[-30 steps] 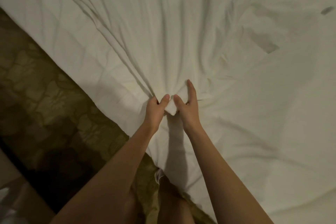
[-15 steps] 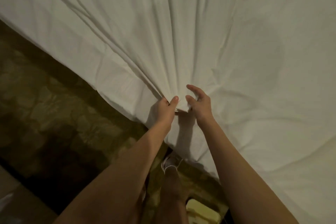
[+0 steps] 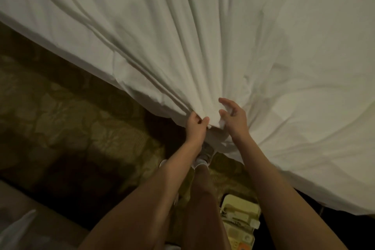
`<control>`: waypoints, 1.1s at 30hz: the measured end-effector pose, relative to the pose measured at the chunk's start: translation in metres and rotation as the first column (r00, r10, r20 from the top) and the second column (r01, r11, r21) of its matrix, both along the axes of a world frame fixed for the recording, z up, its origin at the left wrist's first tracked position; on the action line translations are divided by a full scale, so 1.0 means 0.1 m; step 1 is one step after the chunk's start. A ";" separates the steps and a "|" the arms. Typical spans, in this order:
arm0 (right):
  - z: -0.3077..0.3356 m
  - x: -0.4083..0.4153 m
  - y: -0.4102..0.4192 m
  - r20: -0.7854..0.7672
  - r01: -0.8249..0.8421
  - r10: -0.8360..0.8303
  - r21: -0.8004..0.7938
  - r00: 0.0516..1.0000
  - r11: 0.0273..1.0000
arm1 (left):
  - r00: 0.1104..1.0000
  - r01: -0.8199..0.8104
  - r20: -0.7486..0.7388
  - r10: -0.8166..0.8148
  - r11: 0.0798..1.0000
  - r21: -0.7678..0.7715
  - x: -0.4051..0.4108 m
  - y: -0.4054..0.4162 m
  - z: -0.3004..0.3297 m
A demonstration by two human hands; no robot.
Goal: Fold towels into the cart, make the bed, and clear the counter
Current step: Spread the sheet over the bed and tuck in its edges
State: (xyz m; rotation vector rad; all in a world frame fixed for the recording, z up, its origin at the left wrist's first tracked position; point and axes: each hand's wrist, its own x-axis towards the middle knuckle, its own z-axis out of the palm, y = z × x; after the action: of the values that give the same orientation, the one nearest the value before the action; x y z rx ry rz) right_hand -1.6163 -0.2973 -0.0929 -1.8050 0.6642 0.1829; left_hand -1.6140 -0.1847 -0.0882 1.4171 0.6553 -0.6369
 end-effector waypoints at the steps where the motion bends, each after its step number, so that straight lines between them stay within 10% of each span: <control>1: 0.00 0.00 0.00 -0.010 -0.005 0.005 -0.037 1.000 0.999 | 0.999 -0.004 0.044 0.001 0.998 0.059 0.02 0.04 0.02; 4: 0.02 0.01 0.02 -0.082 -0.025 0.014 -0.136 0.997 0.990 | 0.978 -0.030 0.206 -0.037 0.948 0.317 0.11 0.16 0.11; 10: 0.25 0.26 -0.16 -0.091 0.035 -0.066 -0.307 0.994 0.951 | 0.701 0.267 0.263 -0.663 0.586 0.765 0.63 0.08 0.35; 22: 1.04 1.43 -1.24 -0.146 -0.170 0.113 -0.465 0.983 0.869 | 0.375 0.276 0.275 -0.885 0.390 0.879 2.18 -0.96 1.17; 33: 1.27 2.75 -2.00 -0.178 -0.166 0.092 -0.465 0.980 0.870 | 0.263 0.370 0.157 -0.952 0.250 0.895 3.81 -1.54 1.26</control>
State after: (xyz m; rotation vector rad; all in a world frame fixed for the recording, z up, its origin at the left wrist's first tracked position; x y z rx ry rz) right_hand -1.3412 -0.4977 0.0339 -2.3353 0.7400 0.2644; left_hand -1.2326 -0.3388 0.0376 2.6257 -0.6690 -0.4586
